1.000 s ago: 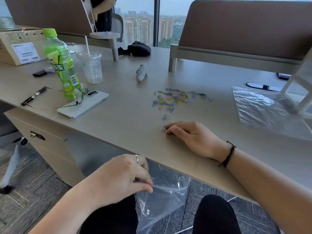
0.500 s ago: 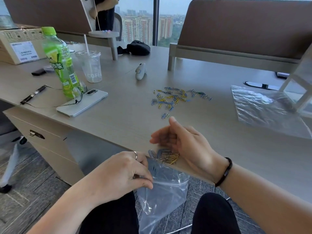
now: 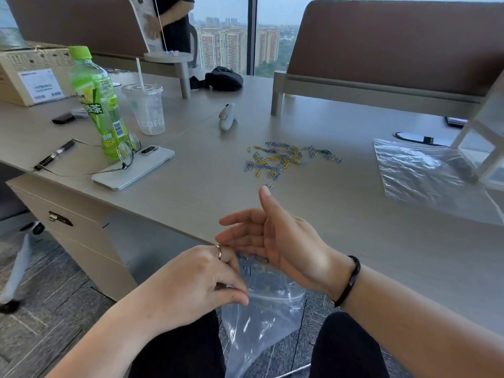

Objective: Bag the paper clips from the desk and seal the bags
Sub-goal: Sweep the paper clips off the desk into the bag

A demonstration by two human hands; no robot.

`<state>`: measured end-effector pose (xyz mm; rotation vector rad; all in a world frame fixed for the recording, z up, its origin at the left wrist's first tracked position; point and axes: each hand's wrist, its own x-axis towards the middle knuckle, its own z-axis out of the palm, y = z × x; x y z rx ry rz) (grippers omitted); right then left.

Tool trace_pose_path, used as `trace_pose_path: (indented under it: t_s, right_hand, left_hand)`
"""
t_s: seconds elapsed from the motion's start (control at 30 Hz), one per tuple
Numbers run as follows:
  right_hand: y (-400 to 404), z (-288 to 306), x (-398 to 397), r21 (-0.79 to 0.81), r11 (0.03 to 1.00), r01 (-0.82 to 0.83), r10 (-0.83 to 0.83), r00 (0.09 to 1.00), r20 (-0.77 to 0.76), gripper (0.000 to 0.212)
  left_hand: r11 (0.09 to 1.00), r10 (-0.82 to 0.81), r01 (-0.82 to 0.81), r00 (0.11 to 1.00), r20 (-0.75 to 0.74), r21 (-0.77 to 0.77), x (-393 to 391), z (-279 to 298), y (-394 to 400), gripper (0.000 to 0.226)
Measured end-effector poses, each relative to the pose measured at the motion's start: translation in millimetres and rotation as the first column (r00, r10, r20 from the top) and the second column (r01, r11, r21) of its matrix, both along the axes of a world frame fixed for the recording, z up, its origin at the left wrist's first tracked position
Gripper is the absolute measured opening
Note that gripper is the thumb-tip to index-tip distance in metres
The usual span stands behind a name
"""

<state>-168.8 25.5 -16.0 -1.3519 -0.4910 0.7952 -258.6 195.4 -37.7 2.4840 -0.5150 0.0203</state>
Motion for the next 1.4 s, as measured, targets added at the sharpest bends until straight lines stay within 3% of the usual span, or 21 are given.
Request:
trace_pose_path:
  t_s: [0.27, 0.43, 0.6, 0.7, 0.83, 0.87, 0.93, 1.0, 1.17, 1.4]
  right_hand:
    - [-12.0, 1.7, 2.2, -0.009, 1.000, 0.021, -0.021, 1.000, 0.016, 0.076]
    - [-24.5, 10.6, 30.9, 0.060, 0.966, 0.250, -0.255, 0.961, 0.105, 0.067]
    - [-34.9, 9.3, 96.8, 0.023, 0.836, 0.548, -0.543, 0.822, 0.175, 0.060]
    - [-36.2, 2.0, 130.3, -0.011, 0.716, 0.698, -0.610, 0.633, 0.476, 0.052]
    - [-39.8, -6.7, 183.6, -0.182, 0.509, 0.841, -0.357, 0.399, 0.845, 0.050]
    - [-41.2, -9.1, 196.9, -0.250, 0.434, 0.865, -0.300, 0.401, 0.865, 0.055]
    - [-42.4, -12.9, 217.2, -0.418, 0.309, 0.854, -0.242, 0.496, 0.834, 0.069]
    - [-41.5, -15.3, 228.3, -0.527, 0.257, 0.810, -0.149, 0.572, 0.806, 0.079]
    - [-34.1, -15.5, 230.9, -0.595, 0.307, 0.742, 0.137, 0.585, 0.800, 0.087]
    - [-36.1, -17.3, 197.7, -0.575, 0.484, 0.659, 0.193, 0.561, 0.805, 0.070]
  left_hand:
    - [1.000, -0.008, 0.008, 1.000, 0.002, -0.014, -2.0, 1.9, -0.5, 0.015]
    - [1.000, 0.014, -0.015, 1.000, 0.014, 0.003, 1.0, 2.2, 1.5, 0.019]
    - [1.000, 0.010, -0.011, 0.999, 0.036, 0.028, 5.7, -0.3, 4.9, 0.020]
    - [1.000, -0.002, 0.001, 0.999, 0.052, 0.026, 6.6, -0.7, 5.7, 0.016]
    - [1.000, 0.009, -0.010, 0.998, 0.058, 0.016, 5.7, 0.4, 7.0, 0.016]
    - [1.000, 0.012, -0.013, 0.998, 0.055, 0.017, 5.8, 0.6, 8.0, 0.015]
    - [1.000, 0.005, -0.005, 0.999, 0.045, 0.011, 6.2, 1.0, 9.9, 0.015]
    - [1.000, -0.002, 0.001, 0.998, 0.056, 0.006, 6.9, 0.1, 11.1, 0.016]
    - [1.000, -0.007, 0.007, 0.999, 0.048, -0.012, 7.4, -0.2, 11.7, 0.015]
    - [0.999, -0.014, 0.016, 0.999, 0.044, -0.030, 6.4, 1.1, 9.9, 0.014]
